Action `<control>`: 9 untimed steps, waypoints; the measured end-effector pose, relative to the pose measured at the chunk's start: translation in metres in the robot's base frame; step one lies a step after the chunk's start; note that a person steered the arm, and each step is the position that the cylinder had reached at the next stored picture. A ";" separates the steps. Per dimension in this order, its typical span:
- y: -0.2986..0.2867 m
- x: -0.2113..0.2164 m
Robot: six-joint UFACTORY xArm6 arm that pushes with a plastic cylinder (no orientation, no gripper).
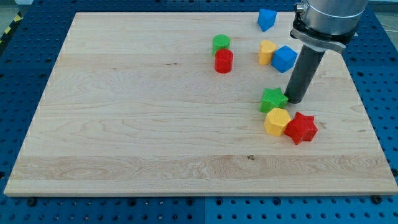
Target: Move the green star bottom diagonally to the red circle
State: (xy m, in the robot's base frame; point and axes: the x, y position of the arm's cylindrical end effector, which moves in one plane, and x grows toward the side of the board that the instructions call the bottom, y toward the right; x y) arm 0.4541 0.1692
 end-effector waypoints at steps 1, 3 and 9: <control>0.006 0.016; 0.019 0.044; -0.040 -0.002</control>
State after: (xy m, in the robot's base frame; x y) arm 0.4525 0.1288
